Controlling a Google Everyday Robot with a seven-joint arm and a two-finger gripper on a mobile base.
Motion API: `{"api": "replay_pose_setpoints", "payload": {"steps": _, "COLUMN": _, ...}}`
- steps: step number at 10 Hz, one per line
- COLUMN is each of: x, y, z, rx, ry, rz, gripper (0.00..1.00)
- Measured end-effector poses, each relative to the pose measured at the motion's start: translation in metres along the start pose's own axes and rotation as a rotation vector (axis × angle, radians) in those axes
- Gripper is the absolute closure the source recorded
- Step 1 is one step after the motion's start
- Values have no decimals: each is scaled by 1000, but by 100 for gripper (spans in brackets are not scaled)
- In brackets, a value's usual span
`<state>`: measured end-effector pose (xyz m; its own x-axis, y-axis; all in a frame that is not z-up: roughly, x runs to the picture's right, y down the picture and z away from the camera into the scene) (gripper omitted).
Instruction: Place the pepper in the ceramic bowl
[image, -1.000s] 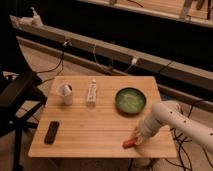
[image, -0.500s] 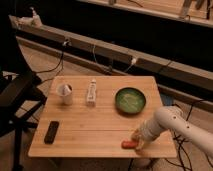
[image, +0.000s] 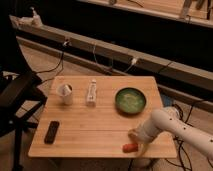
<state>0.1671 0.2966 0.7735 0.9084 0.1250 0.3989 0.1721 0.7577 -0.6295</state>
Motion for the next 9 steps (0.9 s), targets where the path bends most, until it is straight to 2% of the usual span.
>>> {"api": "replay_pose_setpoints", "payload": {"steps": 5, "x": -14, "y": 1, "z": -9, "rx": 30, "ry": 8, "rz": -25, "gripper": 96}}
{"api": "replay_pose_setpoints", "payload": {"steps": 7, "x": -23, "y": -2, "z": -17, "rx": 46, "ry": 13, "rz": -44, "gripper": 100}}
{"api": "replay_pose_setpoints", "payload": {"steps": 9, "x": -35, "y": -13, "z": -34, "rx": 84, "ry": 32, "rz": -64, "gripper": 100}}
